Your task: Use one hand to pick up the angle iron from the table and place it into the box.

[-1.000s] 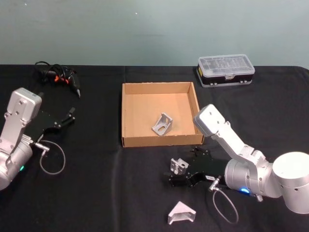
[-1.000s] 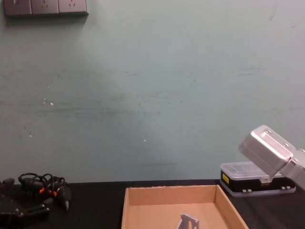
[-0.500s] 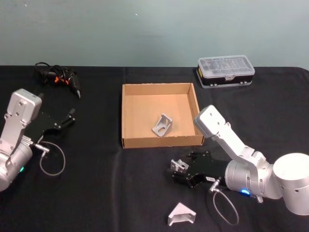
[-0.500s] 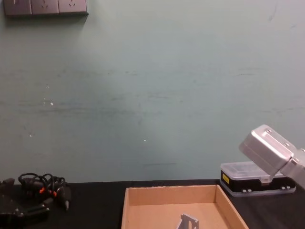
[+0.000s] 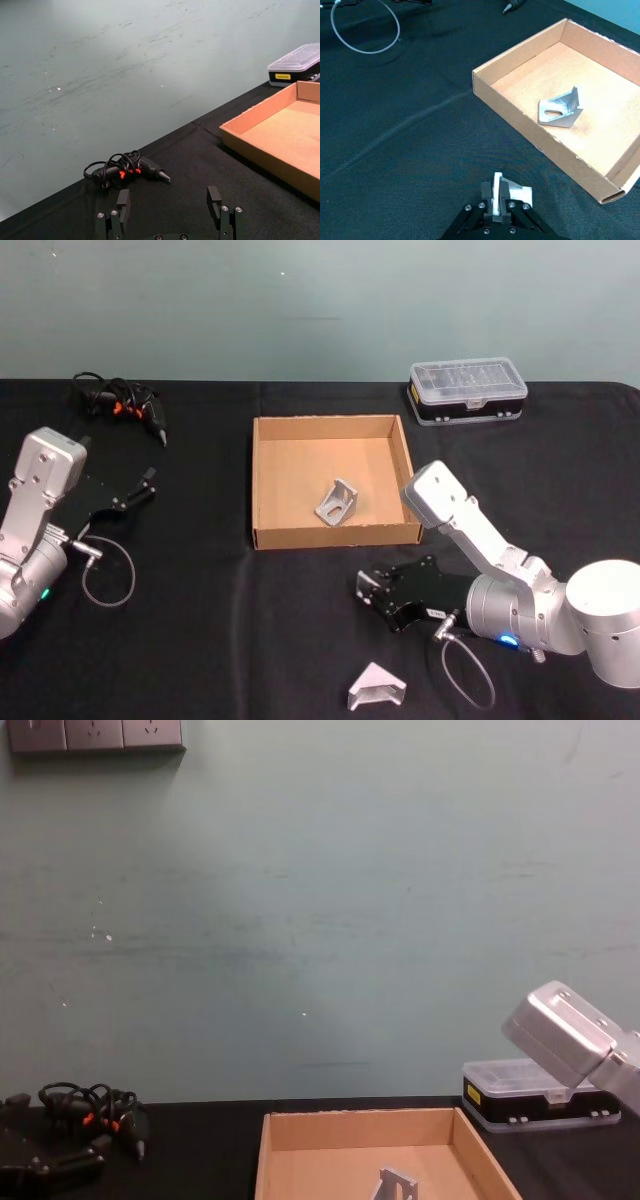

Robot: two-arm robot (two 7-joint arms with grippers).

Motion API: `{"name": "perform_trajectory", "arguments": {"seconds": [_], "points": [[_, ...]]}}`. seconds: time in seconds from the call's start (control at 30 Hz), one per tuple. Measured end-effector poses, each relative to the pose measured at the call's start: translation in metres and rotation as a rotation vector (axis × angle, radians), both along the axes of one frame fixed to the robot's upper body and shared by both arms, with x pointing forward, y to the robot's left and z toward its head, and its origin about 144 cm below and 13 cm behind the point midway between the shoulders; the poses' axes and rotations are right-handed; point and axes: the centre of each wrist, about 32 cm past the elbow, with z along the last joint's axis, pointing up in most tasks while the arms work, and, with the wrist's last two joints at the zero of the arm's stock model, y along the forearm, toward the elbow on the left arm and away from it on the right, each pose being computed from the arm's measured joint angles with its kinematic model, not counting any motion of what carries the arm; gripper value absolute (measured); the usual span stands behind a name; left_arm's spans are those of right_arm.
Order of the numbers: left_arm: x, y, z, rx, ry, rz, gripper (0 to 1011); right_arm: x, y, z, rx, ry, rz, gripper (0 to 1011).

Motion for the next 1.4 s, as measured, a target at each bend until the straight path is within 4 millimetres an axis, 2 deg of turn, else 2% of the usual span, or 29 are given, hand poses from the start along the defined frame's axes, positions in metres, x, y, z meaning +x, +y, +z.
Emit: {"name": "perform_trajectory", "arguments": {"seconds": [0.03,0.1,0.53,0.9,1.13,1.4], "points": [[0.000,0.000,0.000,0.000,0.000,0.000,1004,0.000,0.000,0.000,0.000,0.000,0.000,92],[0.000,0.000,0.000,0.000,0.000,0.000,1005,0.000,0.000,0.000,0.000,0.000,0.000,79],[0.000,0.000,0.000,0.000,0.000,0.000,1005,-0.002,-0.001,0.001,0.008,-0.018,0.005,79],[0.000,0.000,0.000,0.000,0.000,0.000,1004,-0.005,-0.006,0.018,0.046,-0.097,-0.002,79],[0.000,0.000,0.000,0.000,0.000,0.000,1005,0.007,0.002,0.033,0.079,-0.183,-0.030,79],[0.000,0.000,0.000,0.000,0.000,0.000,1005,0.033,0.008,0.034,0.105,-0.247,-0.083,79]]}}
